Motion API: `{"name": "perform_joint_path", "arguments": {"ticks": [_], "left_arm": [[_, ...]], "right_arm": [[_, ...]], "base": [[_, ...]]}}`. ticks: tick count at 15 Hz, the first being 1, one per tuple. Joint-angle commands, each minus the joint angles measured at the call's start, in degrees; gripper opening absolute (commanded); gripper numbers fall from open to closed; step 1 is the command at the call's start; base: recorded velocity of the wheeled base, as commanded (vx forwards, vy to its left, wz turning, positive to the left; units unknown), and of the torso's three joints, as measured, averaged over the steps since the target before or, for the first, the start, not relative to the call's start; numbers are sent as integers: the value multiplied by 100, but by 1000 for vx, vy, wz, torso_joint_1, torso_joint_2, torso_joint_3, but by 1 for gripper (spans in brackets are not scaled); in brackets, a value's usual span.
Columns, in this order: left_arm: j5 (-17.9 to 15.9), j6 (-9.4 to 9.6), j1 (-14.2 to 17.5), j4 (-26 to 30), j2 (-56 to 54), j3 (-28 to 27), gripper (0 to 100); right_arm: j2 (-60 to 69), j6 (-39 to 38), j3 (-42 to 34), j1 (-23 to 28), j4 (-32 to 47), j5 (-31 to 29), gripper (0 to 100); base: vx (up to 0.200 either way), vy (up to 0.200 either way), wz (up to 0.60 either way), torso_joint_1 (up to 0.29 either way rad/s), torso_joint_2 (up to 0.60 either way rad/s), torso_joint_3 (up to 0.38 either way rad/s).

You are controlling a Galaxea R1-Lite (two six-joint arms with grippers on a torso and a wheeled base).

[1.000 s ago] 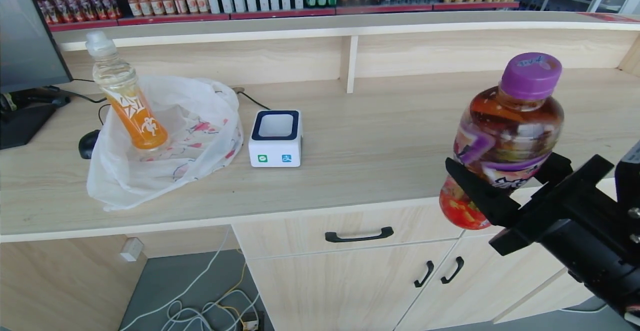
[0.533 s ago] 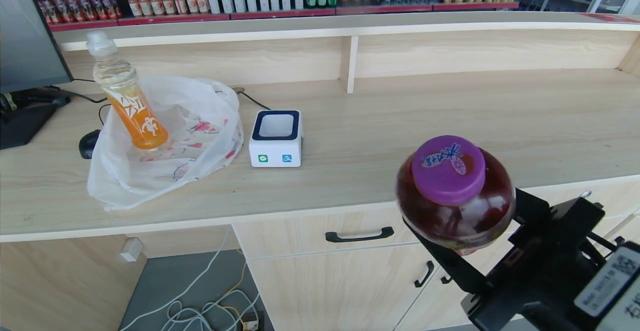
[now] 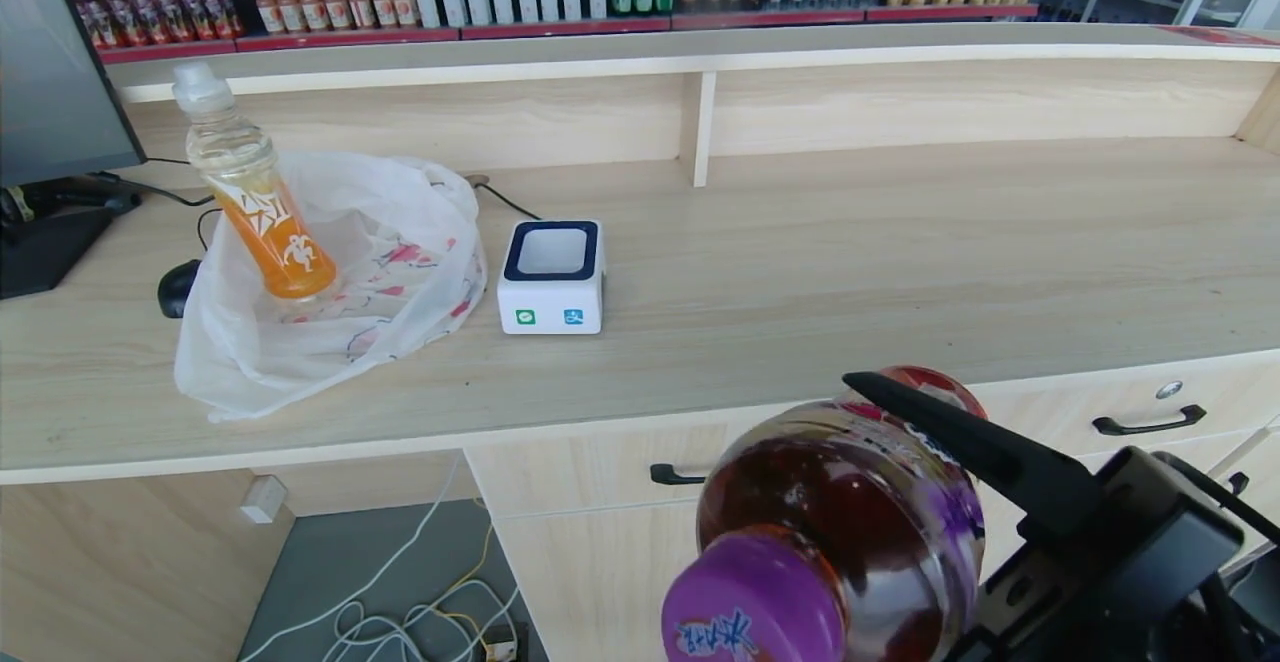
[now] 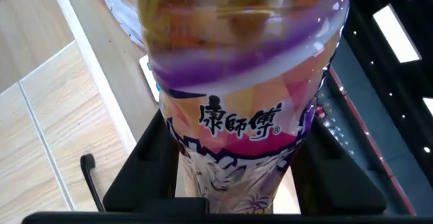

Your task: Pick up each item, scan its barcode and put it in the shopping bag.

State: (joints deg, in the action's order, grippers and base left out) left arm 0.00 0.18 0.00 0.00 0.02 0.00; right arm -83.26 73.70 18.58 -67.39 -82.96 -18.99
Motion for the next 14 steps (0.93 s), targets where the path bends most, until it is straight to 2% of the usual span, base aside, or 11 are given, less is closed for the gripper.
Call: {"name": "perform_joint_path", "arguments": {"ticks": [1, 9, 14], "left_arm": [[0, -1, 0, 0, -2, 0, 100], [0, -1, 0, 9, -2, 0, 100], [0, -1, 0, 0, 6, 0, 100]], "right_arm": [[-23, 91, -65, -81, -1, 1, 0], [-59, 1006, -188, -661, -1, 1, 0], [-208, 1260, 269, -846, -10, 1, 0]], "base": [[0, 0, 0, 0, 0, 0], [0, 0, 0, 0, 0, 0], [0, 0, 0, 0, 0, 0]]}}
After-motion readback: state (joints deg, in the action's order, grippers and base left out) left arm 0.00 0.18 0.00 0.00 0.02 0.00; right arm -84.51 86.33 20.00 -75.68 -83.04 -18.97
